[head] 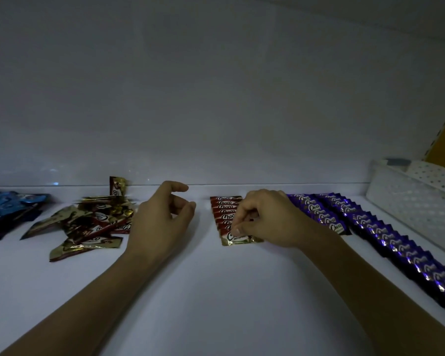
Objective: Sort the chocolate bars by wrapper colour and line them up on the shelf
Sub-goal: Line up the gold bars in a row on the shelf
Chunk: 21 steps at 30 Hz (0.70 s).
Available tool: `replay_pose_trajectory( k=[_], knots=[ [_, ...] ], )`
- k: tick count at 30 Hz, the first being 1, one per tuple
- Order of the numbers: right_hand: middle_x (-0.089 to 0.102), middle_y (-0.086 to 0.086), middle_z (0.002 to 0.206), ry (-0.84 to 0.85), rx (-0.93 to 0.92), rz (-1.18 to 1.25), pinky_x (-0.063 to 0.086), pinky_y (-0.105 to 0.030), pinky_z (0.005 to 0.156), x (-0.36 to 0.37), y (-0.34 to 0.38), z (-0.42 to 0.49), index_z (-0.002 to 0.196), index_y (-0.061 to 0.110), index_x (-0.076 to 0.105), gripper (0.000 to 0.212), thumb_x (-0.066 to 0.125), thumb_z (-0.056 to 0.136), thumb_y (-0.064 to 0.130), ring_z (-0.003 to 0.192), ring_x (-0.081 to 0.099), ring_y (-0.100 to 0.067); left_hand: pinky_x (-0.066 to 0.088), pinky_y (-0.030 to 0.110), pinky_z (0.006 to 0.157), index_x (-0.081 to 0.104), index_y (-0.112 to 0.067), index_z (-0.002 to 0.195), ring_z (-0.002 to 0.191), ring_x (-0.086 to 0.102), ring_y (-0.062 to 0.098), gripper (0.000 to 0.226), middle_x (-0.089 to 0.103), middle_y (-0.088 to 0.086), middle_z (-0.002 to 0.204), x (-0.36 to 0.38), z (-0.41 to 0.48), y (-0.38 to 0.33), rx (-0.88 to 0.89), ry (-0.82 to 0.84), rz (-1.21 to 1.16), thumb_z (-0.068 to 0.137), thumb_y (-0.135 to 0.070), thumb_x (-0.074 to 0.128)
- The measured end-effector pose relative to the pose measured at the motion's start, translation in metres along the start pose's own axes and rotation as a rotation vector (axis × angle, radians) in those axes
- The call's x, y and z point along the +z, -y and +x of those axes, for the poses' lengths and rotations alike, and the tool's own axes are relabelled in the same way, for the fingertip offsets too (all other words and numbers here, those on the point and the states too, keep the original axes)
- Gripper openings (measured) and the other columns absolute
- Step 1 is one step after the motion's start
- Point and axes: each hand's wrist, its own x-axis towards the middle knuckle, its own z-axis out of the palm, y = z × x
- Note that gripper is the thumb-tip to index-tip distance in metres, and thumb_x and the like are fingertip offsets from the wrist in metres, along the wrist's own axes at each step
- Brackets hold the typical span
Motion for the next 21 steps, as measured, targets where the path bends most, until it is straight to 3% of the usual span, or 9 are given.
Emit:
replay_pose_trajectory(
  k=[3, 6, 10, 14, 16, 18, 21],
  knots=[
    [0.062, 0.014, 0.073, 0.017, -0.006, -0.009, 0.038, -0.028, 0.084, 0.003, -0.001, 0.0, 0.074, 0.026, 0.071, 0.008, 0.078, 0.073, 0.03, 0.07, 0.052, 0.004, 0.053, 0.035, 0.08, 0.056, -0.021, 0.117, 0.082, 0.062, 0.004, 0.027, 0.065, -0.012, 0.077, 0.0, -0.001, 0.002, 0.017, -0.002, 0.022, 0.091, -0.021, 0.061],
    [0.066, 0.01, 0.075, -0.004, 0.004, 0.054, 0.041, -0.019, 0.07, 0.003, -0.005, 0.0, 0.071, 0.025, 0.069, 0.011, 0.08, 0.072, 0.027, 0.067, 0.057, 0.002, 0.053, 0.034, 0.079, 0.059, -0.023, 0.112, 0.084, 0.06, 0.002, 0.022, 0.064, -0.016, 0.081, 0.002, -0.001, 0.002, 0.078, 0.003, 0.096, 0.091, -0.022, 0.06],
    [0.064, 0.012, 0.073, -0.143, 0.049, 0.23, 0.04, -0.009, 0.058, 0.001, -0.012, 0.003, 0.079, 0.021, 0.069, 0.005, 0.072, 0.082, 0.024, 0.061, 0.055, 0.006, 0.05, 0.031, 0.079, 0.059, -0.026, 0.115, 0.095, 0.057, 0.006, 0.024, 0.062, -0.012, 0.107, 0.002, -0.005, -0.005, 0.219, 0.059, 0.283, 0.092, -0.03, 0.056],
    [0.066, 0.009, 0.095, -0.276, -0.006, 0.119, 0.046, -0.024, 0.079, 0.011, 0.004, 0.001, 0.098, 0.021, 0.066, 0.013, 0.059, 0.091, 0.028, 0.086, 0.059, -0.004, 0.043, 0.028, 0.087, 0.046, -0.03, 0.132, 0.119, 0.044, 0.012, 0.041, 0.047, -0.009, 0.135, -0.013, 0.0, -0.012, 0.354, 0.208, 0.641, 0.094, -0.043, 0.048],
    [0.062, 0.009, 0.113, -0.247, -0.088, 0.027, 0.039, -0.029, 0.094, 0.022, 0.019, -0.003, 0.113, 0.025, 0.061, 0.023, 0.054, 0.093, 0.033, 0.103, 0.053, -0.008, 0.036, 0.032, 0.1, 0.04, -0.032, 0.138, 0.13, 0.035, 0.016, 0.052, 0.036, -0.006, 0.147, -0.029, -0.001, -0.007, 0.383, 0.266, 0.81, 0.092, -0.056, 0.042],
    [0.055, 0.01, 0.127, -0.203, -0.176, 0.0, 0.03, -0.03, 0.101, 0.033, 0.031, -0.007, 0.126, 0.028, 0.054, 0.033, 0.052, 0.093, 0.036, 0.117, 0.046, -0.009, 0.018, 0.042, 0.114, 0.027, -0.039, 0.145, 0.144, 0.016, 0.022, 0.078, 0.014, -0.002, 0.159, -0.051, -0.007, 0.004, 0.307, 0.282, 0.966, 0.079, -0.08, 0.022],
    [0.051, 0.009, 0.132, -0.196, -0.243, -0.007, 0.025, -0.03, 0.103, 0.043, 0.044, -0.012, 0.131, 0.028, 0.049, 0.038, 0.05, 0.094, 0.036, 0.123, 0.042, -0.012, -0.003, 0.056, 0.114, -0.002, -0.048, 0.148, 0.146, -0.015, 0.028, 0.108, -0.02, -0.004, 0.159, -0.08, -0.01, 0.026, 0.038, 0.27, 1.022, 0.053, -0.099, 0.004]
  ],
)
